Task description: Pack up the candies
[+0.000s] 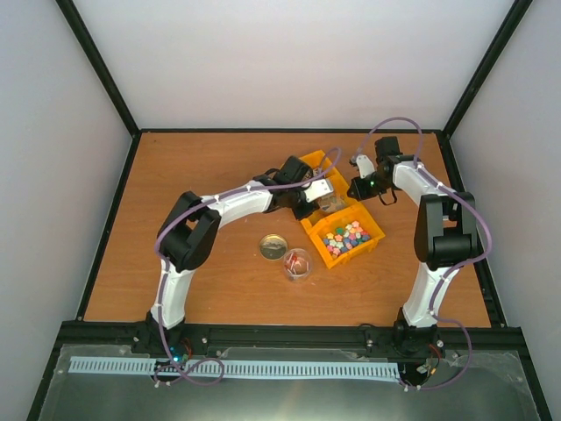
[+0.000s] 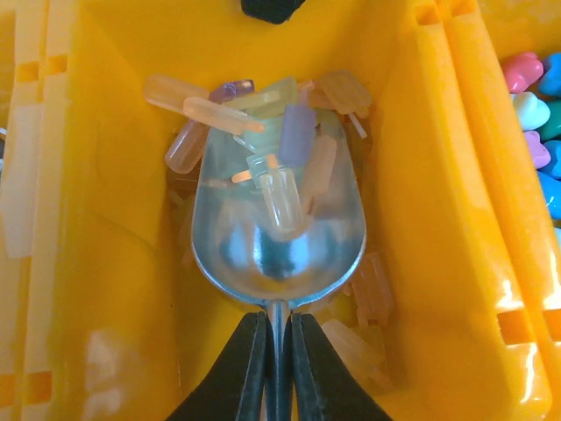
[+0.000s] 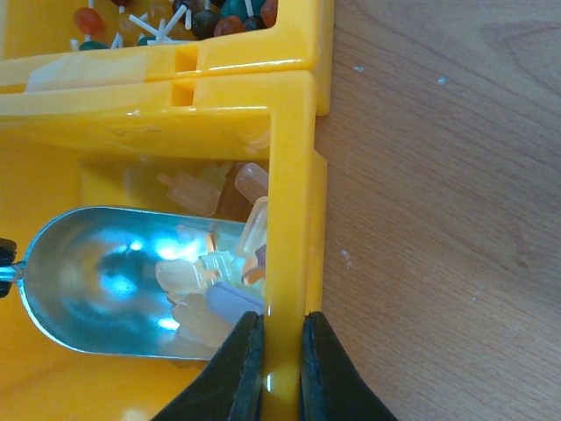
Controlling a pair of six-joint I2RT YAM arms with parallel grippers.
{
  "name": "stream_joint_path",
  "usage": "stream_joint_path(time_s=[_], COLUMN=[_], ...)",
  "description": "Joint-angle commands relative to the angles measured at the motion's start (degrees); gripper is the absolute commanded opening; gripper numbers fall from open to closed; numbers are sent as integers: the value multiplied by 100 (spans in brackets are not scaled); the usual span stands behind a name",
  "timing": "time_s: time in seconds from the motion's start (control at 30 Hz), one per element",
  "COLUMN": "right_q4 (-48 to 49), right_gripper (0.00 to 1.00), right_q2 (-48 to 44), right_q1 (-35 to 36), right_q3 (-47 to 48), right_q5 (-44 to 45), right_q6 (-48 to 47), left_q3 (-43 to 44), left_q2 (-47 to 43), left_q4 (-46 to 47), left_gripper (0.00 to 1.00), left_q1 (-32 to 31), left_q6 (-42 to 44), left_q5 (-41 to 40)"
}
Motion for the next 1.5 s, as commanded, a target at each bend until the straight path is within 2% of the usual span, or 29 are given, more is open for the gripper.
stream_joint_path(time_s=[0.0, 0.17, 0.53, 0.73, 1.17, 1.47], right_q4=[-181, -176, -167, -194, -178, -180], right_gripper=[3, 3, 3, 3, 3, 3], right_q2=[256, 281, 262, 270, 279, 264], right_q1=[193, 193, 70, -25, -62, -62], right_q3=[-86, -79, -59, -60, -66, -90], right_q5=[-387, -346, -228, -305, -223, -217], right_q6=[-37, -32, -72, -91, -132, -145], left_q3=[-393, -772, -1997, -2404, -3312, -3599], left_q2=[157, 70, -594, -763, -1293, -1430], left_q4=[784, 1427, 2921, 3864, 4757, 5015], left_gripper=[1, 1, 1, 1, 1, 1], left_q1=[-61, -25, 339, 569, 946, 1041], left_q6=[-274, -571, -637, -1072, -1141, -1095], left_q5=[856, 819, 1545, 1827, 2129, 2231])
